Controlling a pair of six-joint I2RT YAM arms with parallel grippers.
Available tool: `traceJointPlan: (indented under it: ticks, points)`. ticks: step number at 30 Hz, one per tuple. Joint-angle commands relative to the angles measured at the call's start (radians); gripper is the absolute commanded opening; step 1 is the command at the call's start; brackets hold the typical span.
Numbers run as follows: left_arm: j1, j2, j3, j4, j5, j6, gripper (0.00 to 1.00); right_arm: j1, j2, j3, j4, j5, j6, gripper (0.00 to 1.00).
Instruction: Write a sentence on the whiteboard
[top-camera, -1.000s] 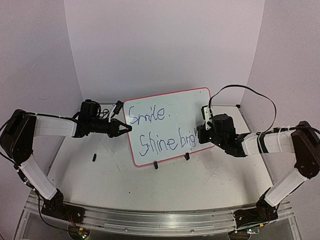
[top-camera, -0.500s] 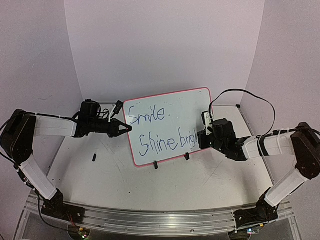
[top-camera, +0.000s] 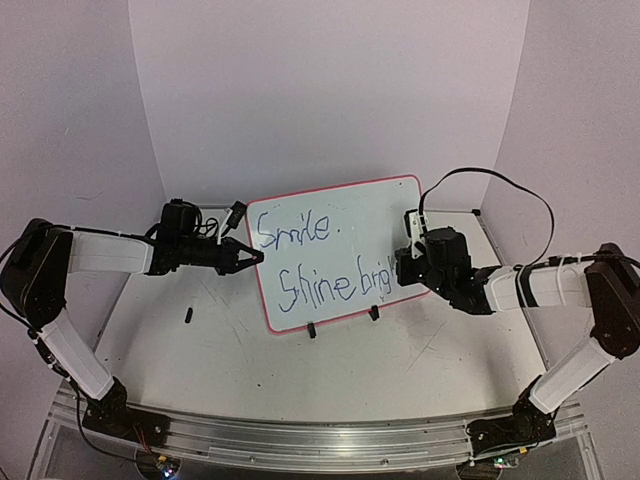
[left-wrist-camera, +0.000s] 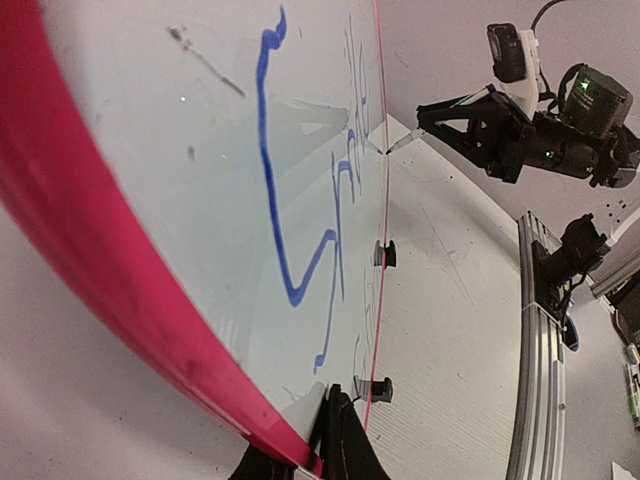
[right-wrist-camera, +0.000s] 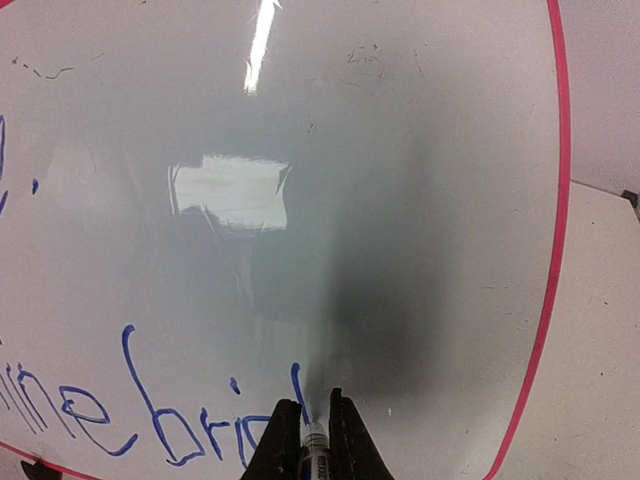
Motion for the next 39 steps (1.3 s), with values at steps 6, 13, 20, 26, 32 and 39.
traceJointPlan:
  ticks: [6,13,20,26,32,39]
  points:
    - [-0.012,0.051,-0.027,-0.14,-0.244,0.145,0.0,-0.014,-0.014,0.015,0.026,0.071,-0.004,0.0]
    - [-0.012,0.053,-0.026,-0.141,-0.245,0.143,0.0,-0.016,-0.01,0.005,0.04,-0.058,-0.03,0.0]
    - [-0.013,0.051,-0.028,-0.141,-0.246,0.144,0.0,-0.003,-0.003,0.009,0.044,-0.038,-0.032,0.0]
    - [-0.013,0.05,-0.029,-0.142,-0.247,0.144,0.0,-0.003,0.024,0.029,0.044,0.015,-0.02,0.0]
    - [-0.012,0.053,-0.026,-0.142,-0.245,0.144,0.0,-0.004,0.027,0.033,0.046,0.053,-0.024,0.0]
    - [-0.013,0.05,-0.027,-0.142,-0.245,0.143,0.0,-0.005,0.024,0.042,0.051,0.069,-0.026,0.0]
